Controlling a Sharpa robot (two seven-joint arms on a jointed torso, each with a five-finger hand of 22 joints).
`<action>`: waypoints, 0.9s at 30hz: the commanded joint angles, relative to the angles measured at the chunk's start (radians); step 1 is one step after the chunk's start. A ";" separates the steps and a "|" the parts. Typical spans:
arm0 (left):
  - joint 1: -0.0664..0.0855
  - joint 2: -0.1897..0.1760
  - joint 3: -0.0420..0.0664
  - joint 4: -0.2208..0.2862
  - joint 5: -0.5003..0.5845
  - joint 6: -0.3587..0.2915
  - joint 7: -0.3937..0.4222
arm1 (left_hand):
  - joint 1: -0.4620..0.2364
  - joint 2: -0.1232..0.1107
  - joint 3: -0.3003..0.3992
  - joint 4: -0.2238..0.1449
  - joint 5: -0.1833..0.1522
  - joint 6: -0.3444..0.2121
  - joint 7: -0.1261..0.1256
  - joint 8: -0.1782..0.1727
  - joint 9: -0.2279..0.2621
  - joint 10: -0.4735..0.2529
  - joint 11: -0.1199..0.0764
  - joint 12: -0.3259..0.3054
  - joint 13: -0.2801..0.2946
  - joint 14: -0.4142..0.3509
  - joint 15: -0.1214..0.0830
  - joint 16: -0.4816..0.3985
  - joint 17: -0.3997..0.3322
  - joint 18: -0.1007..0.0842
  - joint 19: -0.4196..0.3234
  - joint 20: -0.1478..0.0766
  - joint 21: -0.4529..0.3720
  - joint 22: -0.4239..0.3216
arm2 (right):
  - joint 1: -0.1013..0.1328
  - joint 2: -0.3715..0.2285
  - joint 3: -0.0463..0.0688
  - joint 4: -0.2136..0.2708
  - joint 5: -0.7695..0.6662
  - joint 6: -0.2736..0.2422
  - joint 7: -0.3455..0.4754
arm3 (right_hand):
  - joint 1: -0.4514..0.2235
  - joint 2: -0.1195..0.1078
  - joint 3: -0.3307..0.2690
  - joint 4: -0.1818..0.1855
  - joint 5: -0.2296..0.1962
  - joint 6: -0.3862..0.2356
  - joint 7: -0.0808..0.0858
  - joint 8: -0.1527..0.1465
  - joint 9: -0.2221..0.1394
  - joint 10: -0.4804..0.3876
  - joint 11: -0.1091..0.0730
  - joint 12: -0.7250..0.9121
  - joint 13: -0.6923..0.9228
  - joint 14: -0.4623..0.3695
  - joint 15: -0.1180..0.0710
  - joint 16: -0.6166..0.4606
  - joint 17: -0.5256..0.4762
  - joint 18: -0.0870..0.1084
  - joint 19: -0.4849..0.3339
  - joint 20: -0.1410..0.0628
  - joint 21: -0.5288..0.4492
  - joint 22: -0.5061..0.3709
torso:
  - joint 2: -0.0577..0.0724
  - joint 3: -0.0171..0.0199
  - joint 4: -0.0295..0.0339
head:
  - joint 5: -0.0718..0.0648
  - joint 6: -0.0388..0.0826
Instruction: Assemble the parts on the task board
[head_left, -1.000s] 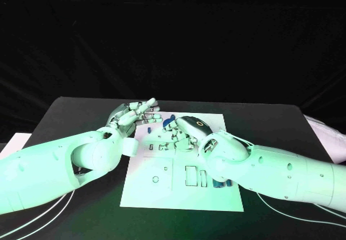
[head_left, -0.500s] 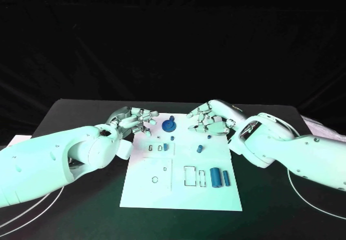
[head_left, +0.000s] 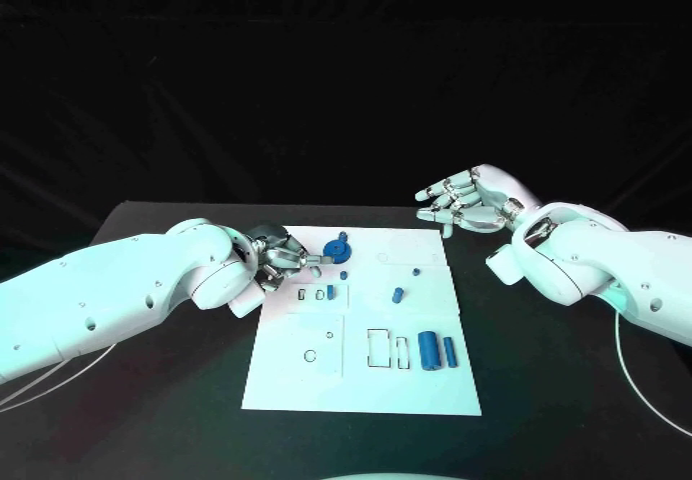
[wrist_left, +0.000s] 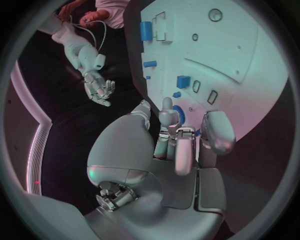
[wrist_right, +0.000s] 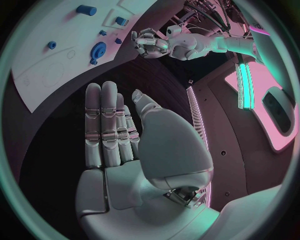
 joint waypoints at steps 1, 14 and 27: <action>0.006 0.031 0.000 -0.023 -0.208 0.114 -0.157 | -0.008 0.004 -0.030 0.003 -0.003 -0.010 -0.009 0.039 0.032 0.014 -0.009 0.044 0.052 0.105 -0.011 0.004 0.263 -0.015 0.022 -0.006 0.033 0.054 | 0.002 0.004 0.000 -0.013 0.093 0.033 0.043 | -0.001 -0.010 0.007 -0.001 -0.004 0.003 0.002 -0.005 0.000 0.017 0.001 -0.034 -0.042 0.015 0.001 -0.041 -0.013 0.007 0.017 0.000 -0.029 -0.021 | -0.006 0.0023 -0.0026 | 0.002 -0.003; 0.022 0.148 -0.002 -0.126 -0.316 0.223 -0.207 | -0.045 0.045 -0.129 0.007 -0.003 -0.056 -0.023 0.141 0.133 0.032 -0.017 0.102 0.129 0.105 -0.022 0.004 0.263 -0.028 0.056 -0.016 0.072 0.127 | 0.003 0.018 -0.002 -0.046 0.069 0.033 0.023 | -0.007 -0.016 0.010 -0.001 -0.003 0.001 0.003 -0.006 0.000 0.038 0.001 -0.062 -0.082 0.038 0.002 -0.085 -0.019 0.007 0.041 -0.001 -0.060 -0.044 | -0.004 0.0011 -0.0034 | 0.007 -0.007; 0.024 0.182 -0.003 -0.153 -0.332 0.291 -0.215 | -0.026 0.055 -0.155 0.003 -0.003 -0.067 -0.028 0.170 0.167 0.046 -0.021 0.124 0.158 0.105 -0.025 0.004 0.263 -0.034 0.068 -0.019 0.090 0.160 | 0.003 0.026 -0.002 -0.054 0.062 0.038 0.016 | -0.011 -0.017 0.009 0.001 0.001 -0.001 0.003 -0.006 0.000 0.042 0.002 -0.068 -0.092 0.044 0.002 -0.095 -0.020 0.007 0.046 -0.001 -0.068 -0.049 | -0.004 0.0003 -0.0025 | 0.008 -0.014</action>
